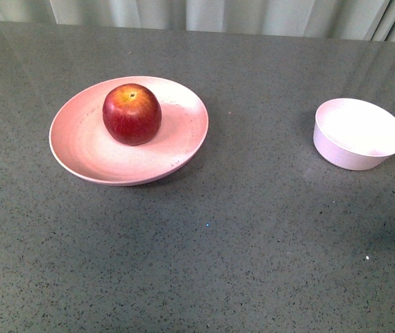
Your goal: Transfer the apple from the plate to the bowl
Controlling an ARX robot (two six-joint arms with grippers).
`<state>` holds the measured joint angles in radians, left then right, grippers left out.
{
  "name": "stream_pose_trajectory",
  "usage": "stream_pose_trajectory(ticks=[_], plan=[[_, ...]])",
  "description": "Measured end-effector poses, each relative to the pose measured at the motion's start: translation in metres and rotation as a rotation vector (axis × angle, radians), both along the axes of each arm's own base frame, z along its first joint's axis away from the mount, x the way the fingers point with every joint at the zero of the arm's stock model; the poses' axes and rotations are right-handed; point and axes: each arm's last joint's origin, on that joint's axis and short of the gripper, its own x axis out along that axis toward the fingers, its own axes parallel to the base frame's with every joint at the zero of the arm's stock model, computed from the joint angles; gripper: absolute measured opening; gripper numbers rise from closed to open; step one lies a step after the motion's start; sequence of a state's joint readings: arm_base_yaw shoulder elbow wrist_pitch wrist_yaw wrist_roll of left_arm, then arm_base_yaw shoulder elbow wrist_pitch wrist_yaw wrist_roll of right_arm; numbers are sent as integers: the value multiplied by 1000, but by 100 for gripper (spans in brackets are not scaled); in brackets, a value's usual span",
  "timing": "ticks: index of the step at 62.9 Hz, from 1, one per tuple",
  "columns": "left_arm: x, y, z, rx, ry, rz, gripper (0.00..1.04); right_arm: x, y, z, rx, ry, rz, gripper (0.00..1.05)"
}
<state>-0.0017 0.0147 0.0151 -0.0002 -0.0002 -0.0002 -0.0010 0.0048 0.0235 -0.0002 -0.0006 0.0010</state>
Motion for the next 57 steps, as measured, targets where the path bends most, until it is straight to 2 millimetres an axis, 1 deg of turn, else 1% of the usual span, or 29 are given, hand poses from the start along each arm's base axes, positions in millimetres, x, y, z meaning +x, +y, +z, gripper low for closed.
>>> stream_pose_trajectory(ticks=[54,56,57], plan=[[0,0,0,0,0,0,96,0,0,0,0,0,0,96],[0,0,0,0,0,0,96,0,0,0,11,20,-19,96],[0,0,0,0,0,0,96,1,0,-1,41,83,-58,96]])
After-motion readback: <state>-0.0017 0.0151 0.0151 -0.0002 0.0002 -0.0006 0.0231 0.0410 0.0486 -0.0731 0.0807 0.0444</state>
